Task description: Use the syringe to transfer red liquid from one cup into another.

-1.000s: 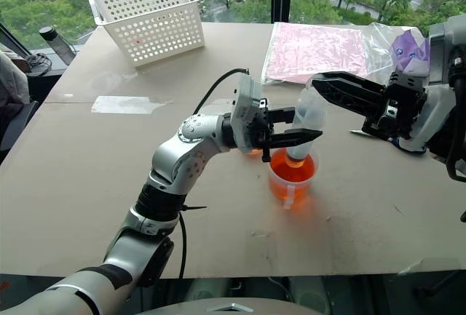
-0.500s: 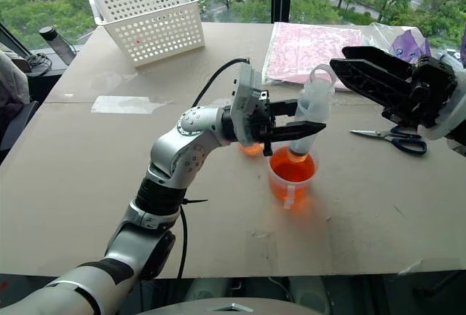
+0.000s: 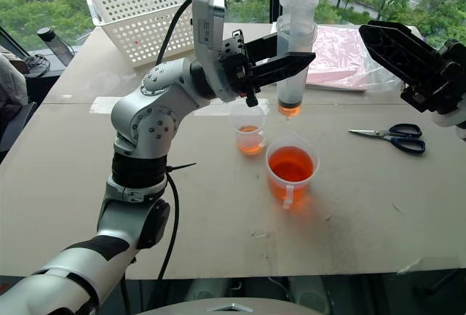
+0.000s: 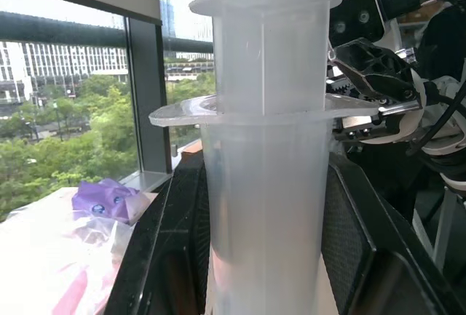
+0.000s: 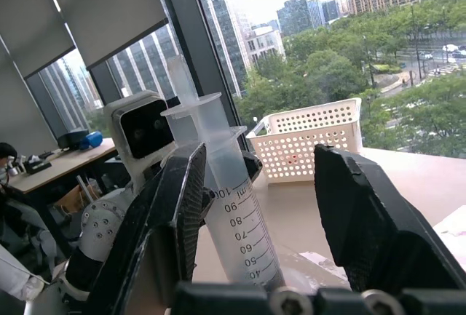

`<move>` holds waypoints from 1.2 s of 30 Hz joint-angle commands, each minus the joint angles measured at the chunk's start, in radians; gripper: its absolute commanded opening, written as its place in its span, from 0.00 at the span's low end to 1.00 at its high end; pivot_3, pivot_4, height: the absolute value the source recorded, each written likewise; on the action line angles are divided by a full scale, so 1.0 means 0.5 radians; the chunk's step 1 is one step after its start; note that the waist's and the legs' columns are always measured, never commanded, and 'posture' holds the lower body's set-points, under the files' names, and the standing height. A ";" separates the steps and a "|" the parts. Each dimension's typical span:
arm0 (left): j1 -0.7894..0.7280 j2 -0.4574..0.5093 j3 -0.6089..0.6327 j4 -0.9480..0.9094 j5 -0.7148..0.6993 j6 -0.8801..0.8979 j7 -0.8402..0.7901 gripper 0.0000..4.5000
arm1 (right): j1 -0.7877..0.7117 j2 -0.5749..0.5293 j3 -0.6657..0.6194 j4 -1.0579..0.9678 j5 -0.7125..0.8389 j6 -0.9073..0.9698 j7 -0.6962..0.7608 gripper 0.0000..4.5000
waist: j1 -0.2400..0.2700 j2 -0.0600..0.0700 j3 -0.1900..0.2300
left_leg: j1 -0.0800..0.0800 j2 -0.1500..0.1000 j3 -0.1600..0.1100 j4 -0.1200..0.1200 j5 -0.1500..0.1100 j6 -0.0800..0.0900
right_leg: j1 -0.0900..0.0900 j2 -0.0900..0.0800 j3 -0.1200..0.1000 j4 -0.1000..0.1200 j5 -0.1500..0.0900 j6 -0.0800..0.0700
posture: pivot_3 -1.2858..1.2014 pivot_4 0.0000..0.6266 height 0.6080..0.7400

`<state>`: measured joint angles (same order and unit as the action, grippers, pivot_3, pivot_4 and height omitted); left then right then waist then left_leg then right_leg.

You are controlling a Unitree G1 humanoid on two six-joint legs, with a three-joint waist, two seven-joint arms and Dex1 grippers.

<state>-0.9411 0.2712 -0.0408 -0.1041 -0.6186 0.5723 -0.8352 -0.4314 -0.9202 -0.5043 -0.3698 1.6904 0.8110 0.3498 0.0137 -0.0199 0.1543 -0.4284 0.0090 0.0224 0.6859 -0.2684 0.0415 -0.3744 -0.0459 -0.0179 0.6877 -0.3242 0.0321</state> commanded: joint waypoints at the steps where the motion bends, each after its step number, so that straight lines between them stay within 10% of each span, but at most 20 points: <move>1: -0.057 0.091 0.075 0.058 0.066 -0.113 -0.035 0.31 | -0.074 0.014 0.022 0.006 -0.034 -0.030 0.044 0.55 | 0.000 0.000 0.000 | 0.000 0.000 0.000 0.000 0.000 0.000 | 0.000 0.000 0.000 0.000 0.000 0.000 | 0.52 0.24 1.00; 36: 0.242 0.109 0.024 0.266 0.276 -0.390 -0.116 0.31 | -1.053 0.640 0.907 0.263 -1.317 0.115 0.100 0.50 | -0.006 0.000 0.000 | -0.004 0.000 0.000 0.000 0.000 0.000 | -0.006 -0.001 -0.001 0.011 0.000 0.000 | 0.52 0.24 1.00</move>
<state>-0.8190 0.3248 -0.0403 0.0787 -0.4751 0.3971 -0.8913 -0.9280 -0.6032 -0.0338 -0.2189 1.0354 0.8615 0.3860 0.0108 -0.0197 0.1543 -0.4303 0.0088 0.0225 0.6857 -0.2683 0.0414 -0.3775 -0.0465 -0.0185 0.6932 -0.3242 0.0321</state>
